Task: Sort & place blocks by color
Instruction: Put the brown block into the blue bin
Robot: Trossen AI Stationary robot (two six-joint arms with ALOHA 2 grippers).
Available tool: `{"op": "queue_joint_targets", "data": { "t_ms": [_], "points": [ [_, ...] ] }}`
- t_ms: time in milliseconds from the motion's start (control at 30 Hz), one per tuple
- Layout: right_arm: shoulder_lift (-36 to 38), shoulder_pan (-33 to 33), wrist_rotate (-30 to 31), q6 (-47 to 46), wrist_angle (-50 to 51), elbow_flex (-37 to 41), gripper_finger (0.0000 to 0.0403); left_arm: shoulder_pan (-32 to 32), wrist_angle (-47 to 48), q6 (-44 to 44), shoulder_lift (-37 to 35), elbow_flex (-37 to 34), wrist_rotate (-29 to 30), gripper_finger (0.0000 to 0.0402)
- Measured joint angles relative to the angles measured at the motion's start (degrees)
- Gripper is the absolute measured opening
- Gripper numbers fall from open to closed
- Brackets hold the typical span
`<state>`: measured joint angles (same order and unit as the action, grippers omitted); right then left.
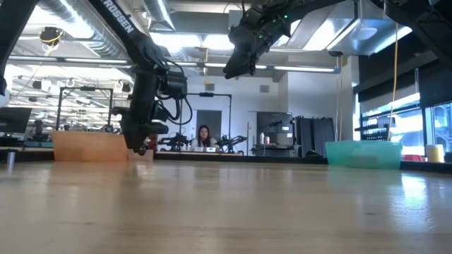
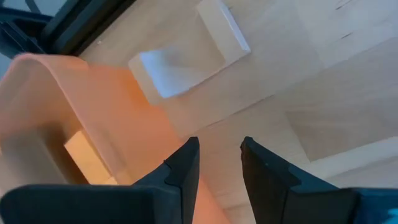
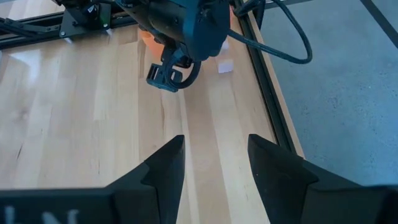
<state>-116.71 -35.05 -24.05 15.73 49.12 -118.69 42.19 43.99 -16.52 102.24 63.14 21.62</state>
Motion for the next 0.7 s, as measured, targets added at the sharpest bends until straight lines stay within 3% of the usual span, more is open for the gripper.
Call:
{"op": "queue_joint_targets", "data": {
  "t_ms": [433, 700],
  "points": [
    [0.00, 0.00, 0.00, 0.00, 0.00, 0.01, 0.0175, 0.73, -5.51, -10.01, 0.36, 6.54, -1.46, 0.0108],
    [0.00, 0.00, 0.02, 0.00, 0.00, 0.02, 0.0175, 2.81, -5.17, -14.75, 0.66, 6.31, -2.55, 0.0108]
  ]
}}
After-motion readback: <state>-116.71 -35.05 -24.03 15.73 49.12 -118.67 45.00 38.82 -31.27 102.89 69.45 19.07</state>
